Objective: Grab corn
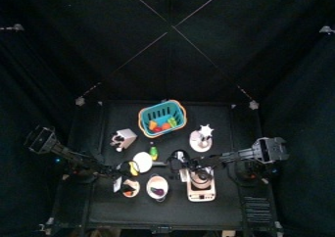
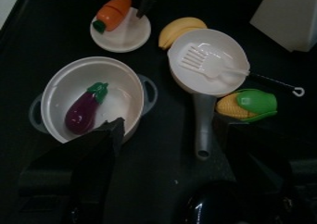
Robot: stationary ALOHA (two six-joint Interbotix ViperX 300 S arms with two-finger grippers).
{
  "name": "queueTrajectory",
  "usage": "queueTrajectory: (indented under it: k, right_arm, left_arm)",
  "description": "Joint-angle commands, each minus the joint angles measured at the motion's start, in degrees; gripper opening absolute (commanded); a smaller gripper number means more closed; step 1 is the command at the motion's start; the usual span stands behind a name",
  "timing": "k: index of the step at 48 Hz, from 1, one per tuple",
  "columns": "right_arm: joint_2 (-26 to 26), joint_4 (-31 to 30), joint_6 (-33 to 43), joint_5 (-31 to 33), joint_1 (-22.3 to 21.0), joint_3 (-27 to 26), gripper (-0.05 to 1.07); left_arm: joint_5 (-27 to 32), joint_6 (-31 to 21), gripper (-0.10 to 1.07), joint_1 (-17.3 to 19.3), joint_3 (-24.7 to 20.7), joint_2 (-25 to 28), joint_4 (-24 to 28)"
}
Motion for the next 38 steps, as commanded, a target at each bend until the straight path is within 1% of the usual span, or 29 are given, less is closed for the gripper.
queueTrajectory:
  k: [1, 4, 9, 12, 15, 19, 21, 23, 25, 28, 35, 38]
  right_arm:
    - [-2.81, 0.09, 0.09, 1.67, 0.18, 0.26, 1.04]
    - [-3.25, 0.26, 0.26, 3.96, 0.44, 1.14, 1.04]
    - [-3.43, 0.53, 0.26, 9.32, 2.72, 2.46, 1.04]
    - [-3.08, 0.53, 0.44, 12.39, 3.87, 2.46, 1.04]
    - [-2.37, 0.53, 0.53, 13.54, 3.87, 1.76, 1.04]
    - [0.44, 1.05, 0.62, 12.48, 3.60, -0.35, 1.04]
    - [2.29, 1.14, 0.62, 11.87, 2.64, -1.85, 1.04]
    - [4.22, 1.23, 0.62, 11.69, 1.23, -3.78, 1.04]
    - [6.68, 2.02, 0.62, 11.69, -0.18, -6.86, 1.04]
    - [8.53, 2.46, 0.44, 12.04, -1.49, -9.76, 1.04]
    - [9.58, 2.64, 0.79, 14.24, -2.90, -14.24, 1.04]
    - [9.84, 5.27, 1.58, 14.33, -3.78, -16.26, 1.04]
  left_arm:
    - [-1.41, 0.18, 0.97, 1.14, -0.97, -0.35, 1.23]
    - [-2.90, 0.35, 0.97, 1.76, -0.88, -0.62, 2.02]
    - [-5.89, 0.44, 0.97, 2.55, -0.53, -1.32, 4.39]
    - [-7.65, 0.35, 0.97, 3.08, -0.26, -1.85, 5.63]
    - [-9.93, 0.53, 0.97, 3.43, 0.09, -2.37, 6.59]
    - [-12.48, 0.53, 0.97, 3.87, 0.70, -2.90, 7.91]
    - [-13.27, 0.53, 0.97, 4.04, 0.97, -2.90, 8.35]
    - [-13.71, 0.53, 0.97, 4.31, 1.23, -2.90, 8.35]
    - [-13.80, 0.44, 0.97, 4.39, 1.32, -2.90, 8.44]
    - [-13.80, 0.53, 0.97, 4.39, 1.41, -2.90, 8.53]
    - [-13.80, 0.44, 0.97, 4.57, 1.93, -2.90, 8.35]
    - [-13.80, 0.26, 0.97, 5.36, 2.20, -2.90, 8.17]
